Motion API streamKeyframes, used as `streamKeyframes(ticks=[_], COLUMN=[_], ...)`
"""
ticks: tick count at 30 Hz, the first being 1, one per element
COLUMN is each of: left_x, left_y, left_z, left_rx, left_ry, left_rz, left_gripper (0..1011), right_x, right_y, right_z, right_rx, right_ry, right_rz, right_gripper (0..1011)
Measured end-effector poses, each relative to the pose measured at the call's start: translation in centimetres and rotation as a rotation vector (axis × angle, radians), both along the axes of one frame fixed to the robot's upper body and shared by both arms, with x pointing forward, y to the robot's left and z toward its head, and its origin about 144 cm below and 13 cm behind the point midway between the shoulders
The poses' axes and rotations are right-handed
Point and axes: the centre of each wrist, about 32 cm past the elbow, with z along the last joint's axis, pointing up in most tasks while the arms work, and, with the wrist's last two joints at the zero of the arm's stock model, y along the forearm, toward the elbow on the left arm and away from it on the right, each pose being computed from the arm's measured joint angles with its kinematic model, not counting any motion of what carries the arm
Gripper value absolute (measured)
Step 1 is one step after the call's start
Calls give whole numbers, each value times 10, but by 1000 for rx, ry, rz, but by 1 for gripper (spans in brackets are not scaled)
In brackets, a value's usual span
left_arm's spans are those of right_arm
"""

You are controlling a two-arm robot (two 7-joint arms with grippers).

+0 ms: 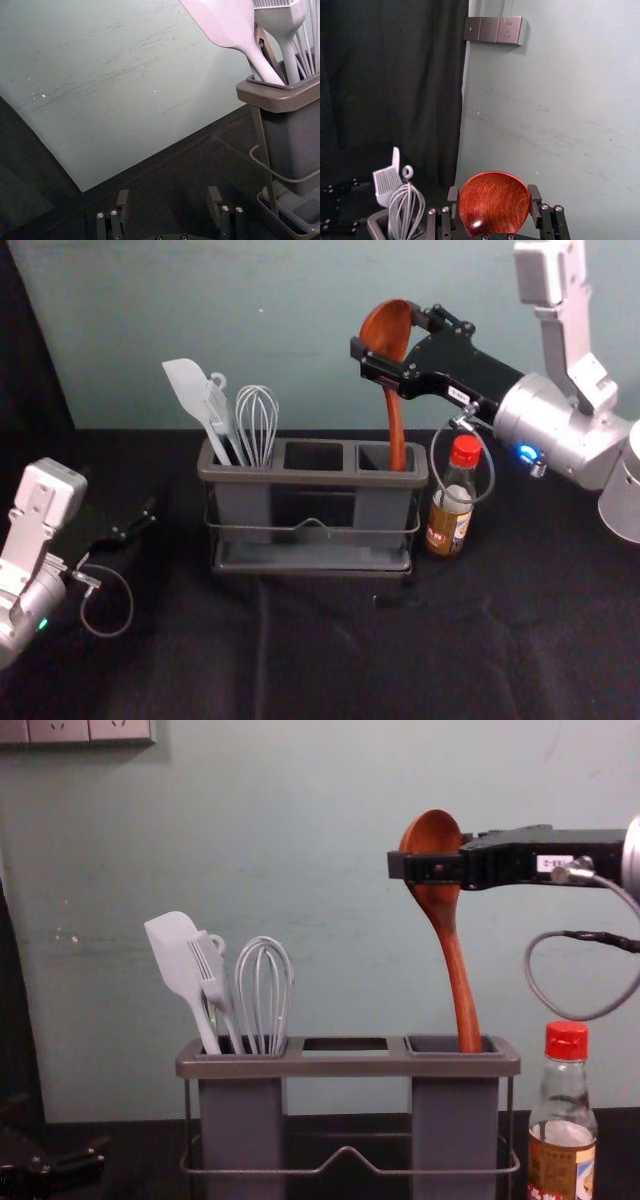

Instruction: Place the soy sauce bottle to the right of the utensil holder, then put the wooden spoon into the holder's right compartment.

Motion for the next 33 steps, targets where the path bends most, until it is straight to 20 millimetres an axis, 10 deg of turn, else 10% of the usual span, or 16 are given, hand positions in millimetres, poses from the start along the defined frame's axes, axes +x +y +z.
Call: streamKeyframes(ticks=[33], left_x=[0], left_y=[0], left_z=[0], left_rx=[0], left_ry=[0], left_rz=[0], left_gripper=[1011], right_x=[7], right_y=[-15], right_z=[-14], right_rx=[-3], right_ry=[113], right_rz=[-12], right_gripper=[840])
